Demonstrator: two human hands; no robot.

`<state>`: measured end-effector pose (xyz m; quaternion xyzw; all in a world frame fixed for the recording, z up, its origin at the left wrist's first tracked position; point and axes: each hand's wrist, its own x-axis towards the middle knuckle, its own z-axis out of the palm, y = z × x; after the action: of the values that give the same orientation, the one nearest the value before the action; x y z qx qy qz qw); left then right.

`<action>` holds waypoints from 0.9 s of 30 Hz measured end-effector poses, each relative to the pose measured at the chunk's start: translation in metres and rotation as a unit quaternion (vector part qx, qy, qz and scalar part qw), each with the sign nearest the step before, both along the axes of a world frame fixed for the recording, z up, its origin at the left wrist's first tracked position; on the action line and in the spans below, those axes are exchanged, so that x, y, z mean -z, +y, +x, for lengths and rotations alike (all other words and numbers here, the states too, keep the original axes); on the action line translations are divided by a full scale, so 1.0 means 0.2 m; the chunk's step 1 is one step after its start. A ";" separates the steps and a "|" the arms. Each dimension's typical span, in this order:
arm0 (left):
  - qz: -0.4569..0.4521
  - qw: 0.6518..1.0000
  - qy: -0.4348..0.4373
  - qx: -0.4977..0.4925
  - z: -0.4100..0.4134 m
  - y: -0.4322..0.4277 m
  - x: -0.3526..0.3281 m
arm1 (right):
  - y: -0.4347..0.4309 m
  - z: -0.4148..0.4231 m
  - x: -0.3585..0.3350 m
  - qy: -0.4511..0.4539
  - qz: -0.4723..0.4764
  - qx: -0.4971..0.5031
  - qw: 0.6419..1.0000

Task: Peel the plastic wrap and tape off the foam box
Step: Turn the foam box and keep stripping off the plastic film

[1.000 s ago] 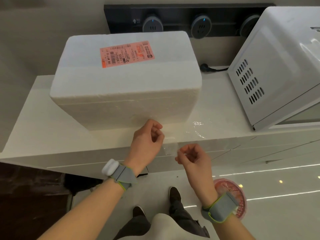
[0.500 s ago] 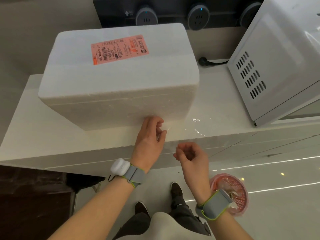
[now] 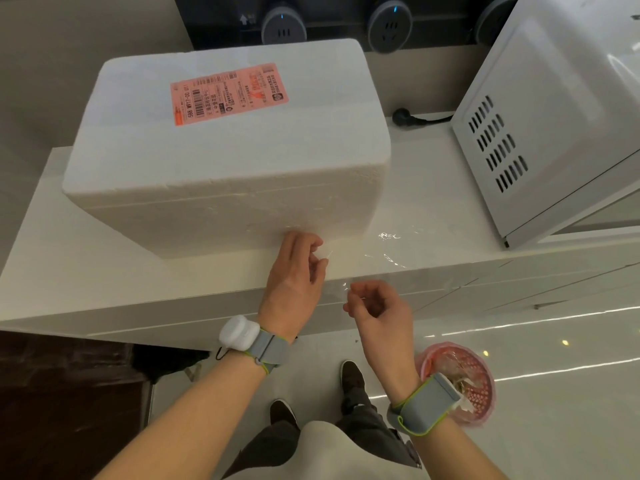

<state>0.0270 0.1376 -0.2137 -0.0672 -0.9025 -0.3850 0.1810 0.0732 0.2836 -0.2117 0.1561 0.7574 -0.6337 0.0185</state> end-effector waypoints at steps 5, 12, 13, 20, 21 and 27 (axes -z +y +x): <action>-0.052 0.997 0.035 -0.036 0.00 -0.01 0.00 | 0.01 0.00 0.02 -0.002 -0.001 -0.006 1.000; -0.192 0.972 -0.034 0.129 0.15 -0.03 0.01 | 0.01 0.00 0.02 0.008 0.003 -0.019 1.000; -0.209 0.968 -0.051 0.132 0.15 -0.04 0.01 | 0.02 0.00 0.02 0.008 0.007 -0.020 1.000; -0.273 0.952 -0.076 0.115 0.14 0.00 0.02 | 0.07 0.03 0.04 0.015 0.058 -0.019 0.998; -0.277 0.951 -0.074 0.116 0.14 0.00 0.02 | 0.08 0.04 0.04 0.037 0.084 -0.021 0.996; -0.307 0.941 -0.078 0.119 0.13 -0.01 0.04 | 0.15 -0.03 0.03 0.082 0.278 -0.188 0.938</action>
<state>0.0531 0.1356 -0.2210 -0.1959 -0.9736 -0.1121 0.0337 0.0673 0.3139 -0.2180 -0.0430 0.9178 -0.3934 0.0306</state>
